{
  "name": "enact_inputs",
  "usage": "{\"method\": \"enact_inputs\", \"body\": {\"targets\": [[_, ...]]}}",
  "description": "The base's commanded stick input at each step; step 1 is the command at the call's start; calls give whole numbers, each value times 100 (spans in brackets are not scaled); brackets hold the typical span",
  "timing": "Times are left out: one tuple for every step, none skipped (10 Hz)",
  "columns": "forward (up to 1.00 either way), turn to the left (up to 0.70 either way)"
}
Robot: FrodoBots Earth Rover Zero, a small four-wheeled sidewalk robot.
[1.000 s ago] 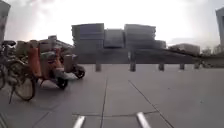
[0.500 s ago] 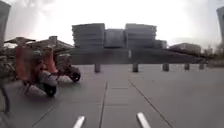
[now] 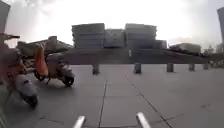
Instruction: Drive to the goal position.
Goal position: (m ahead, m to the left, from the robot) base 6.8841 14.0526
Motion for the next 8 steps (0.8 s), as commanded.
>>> {"method": "enact_inputs", "body": {"targets": [[100,0],[100,0],[100,0],[100,0],[100,0],[100,0],[100,0],[100,0]]}}
